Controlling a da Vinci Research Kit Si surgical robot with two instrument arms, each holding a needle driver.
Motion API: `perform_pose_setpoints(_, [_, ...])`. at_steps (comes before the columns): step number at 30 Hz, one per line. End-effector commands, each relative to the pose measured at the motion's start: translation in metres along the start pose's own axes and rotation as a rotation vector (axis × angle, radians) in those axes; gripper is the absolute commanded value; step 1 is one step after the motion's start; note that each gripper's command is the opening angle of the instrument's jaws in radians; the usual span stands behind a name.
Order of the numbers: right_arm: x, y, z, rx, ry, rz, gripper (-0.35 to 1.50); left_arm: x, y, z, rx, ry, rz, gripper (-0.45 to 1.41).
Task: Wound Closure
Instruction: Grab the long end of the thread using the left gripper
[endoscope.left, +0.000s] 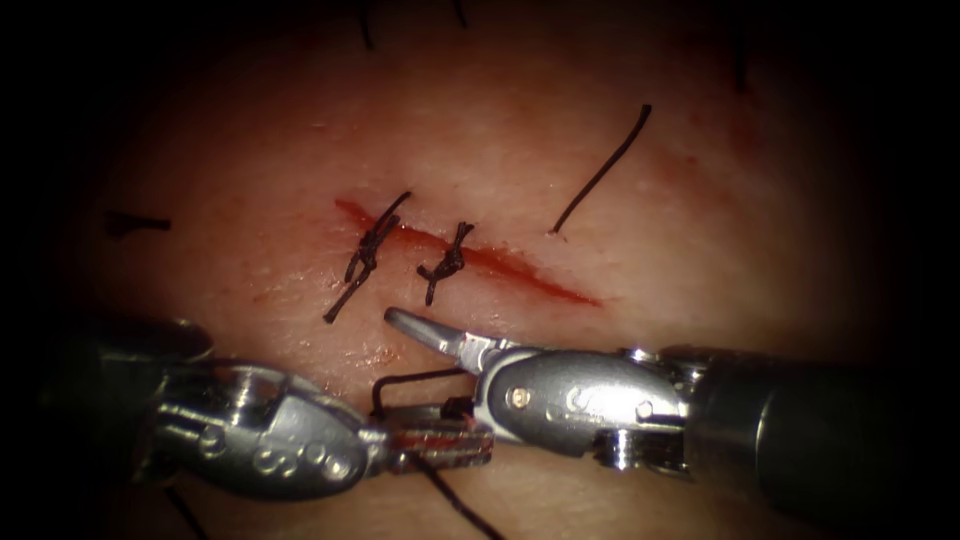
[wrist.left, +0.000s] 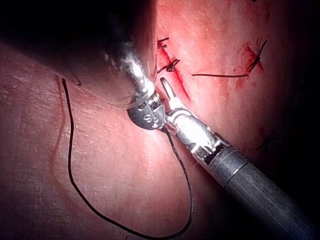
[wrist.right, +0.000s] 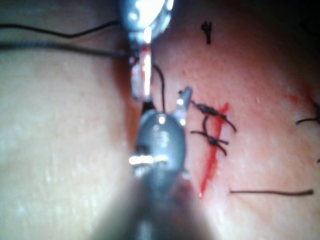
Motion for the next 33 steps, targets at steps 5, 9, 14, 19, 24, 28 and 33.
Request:
perform_pose_setpoints(5, [0.0002,-0.0007,0.0003,0.033,0.012,-0.034,-0.05,-0.0001,0.0006,0.0009,-0.003,0.003,-0.002,-0.45])
perform_pose_setpoints(9, [0.0003,-0.0006,-0.0001,0.053,0.028,-0.057,-0.35,-0.0001,0.0005,0.0010,-0.003,0.003,-0.003,-0.45])
perform_pose_setpoints(14, [-0.0006,0.0000,-0.0007,0.037,0.000,-0.058,-0.35,0.0001,0.0006,0.0009,0.006,-0.007,-0.057,0.26])
perform_pose_setpoints(19, [-0.0017,0.0009,-0.0009,0.026,-0.049,-0.058,-0.35,0.0007,0.0014,0.0006,0.016,-0.012,-0.136,0.66])
perform_pose_setpoints(24, [-0.0028,0.0020,-0.0004,0.014,-0.111,-0.057,-0.35,0.0012,0.0016,0.0001,0.019,-0.015,-0.163,0.69])
perform_pose_setpoints(28, [-0.0039,0.0030,-0.0001,0.013,-0.130,-0.056,-0.35,0.0013,0.0018,-0.0003,0.022,-0.020,-0.169,0.69])
perform_pose_setpoints(33, [-0.0047,0.0036,0.0003,0.012,-0.145,-0.032,-0.35,0.0013,0.0017,-0.0006,0.040,-0.042,-0.176,0.69])
